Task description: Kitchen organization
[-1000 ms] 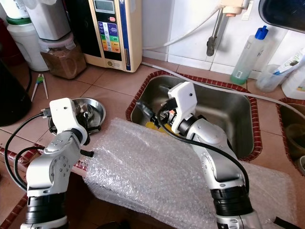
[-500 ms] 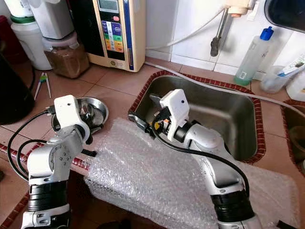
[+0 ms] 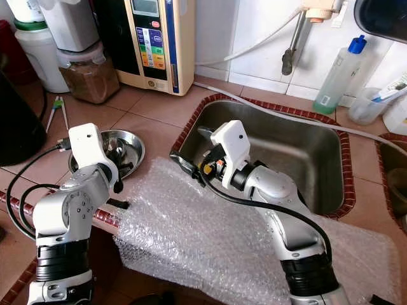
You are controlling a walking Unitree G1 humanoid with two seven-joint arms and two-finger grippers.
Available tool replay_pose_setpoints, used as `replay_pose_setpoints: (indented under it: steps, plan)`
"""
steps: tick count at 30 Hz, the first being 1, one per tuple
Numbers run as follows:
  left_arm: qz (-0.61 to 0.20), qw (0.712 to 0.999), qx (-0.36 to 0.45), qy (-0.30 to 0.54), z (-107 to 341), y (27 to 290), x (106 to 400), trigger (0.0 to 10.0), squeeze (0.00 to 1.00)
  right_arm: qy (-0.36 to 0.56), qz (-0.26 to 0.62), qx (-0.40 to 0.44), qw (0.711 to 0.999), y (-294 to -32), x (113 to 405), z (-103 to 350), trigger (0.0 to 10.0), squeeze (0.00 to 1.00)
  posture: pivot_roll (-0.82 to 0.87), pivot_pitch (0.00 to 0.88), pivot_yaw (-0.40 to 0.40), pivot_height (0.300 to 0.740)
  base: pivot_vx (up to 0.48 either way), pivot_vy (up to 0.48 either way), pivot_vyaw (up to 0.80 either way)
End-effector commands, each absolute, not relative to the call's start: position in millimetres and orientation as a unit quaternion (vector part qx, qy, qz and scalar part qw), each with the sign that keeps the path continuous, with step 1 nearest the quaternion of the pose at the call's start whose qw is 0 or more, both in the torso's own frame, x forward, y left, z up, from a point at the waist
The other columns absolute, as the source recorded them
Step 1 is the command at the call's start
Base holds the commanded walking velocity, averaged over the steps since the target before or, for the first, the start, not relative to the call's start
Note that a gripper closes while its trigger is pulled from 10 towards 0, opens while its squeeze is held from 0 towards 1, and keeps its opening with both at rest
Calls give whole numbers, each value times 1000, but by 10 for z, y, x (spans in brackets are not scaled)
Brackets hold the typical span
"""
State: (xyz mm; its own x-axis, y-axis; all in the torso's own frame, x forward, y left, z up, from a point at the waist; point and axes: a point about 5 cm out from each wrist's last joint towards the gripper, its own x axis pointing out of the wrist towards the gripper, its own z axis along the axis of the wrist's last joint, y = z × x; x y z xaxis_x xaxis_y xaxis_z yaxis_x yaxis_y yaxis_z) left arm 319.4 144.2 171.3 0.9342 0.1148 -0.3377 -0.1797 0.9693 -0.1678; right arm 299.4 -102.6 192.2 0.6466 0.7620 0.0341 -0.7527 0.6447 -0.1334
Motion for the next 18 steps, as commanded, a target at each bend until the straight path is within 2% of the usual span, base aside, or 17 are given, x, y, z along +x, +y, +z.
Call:
replay_pose_setpoints:
  steps: [1, 18]
  plan:
    - [73, 981, -87, 155, 1773, 1424, 3175, 10000, 1000, -53, 417, -62, 905, -1015, 2984, 1946, 10000, 0, -37, 64, 10, 740, 0, 0, 0]
    - [53, 957, -142, 246, 1652, 1291, 3070, 10000, 1000, -52, 421, -82, 902, -980, 2985, 1908, 10000, 0, -35, 69, 14, 740, 0, 0, 0]
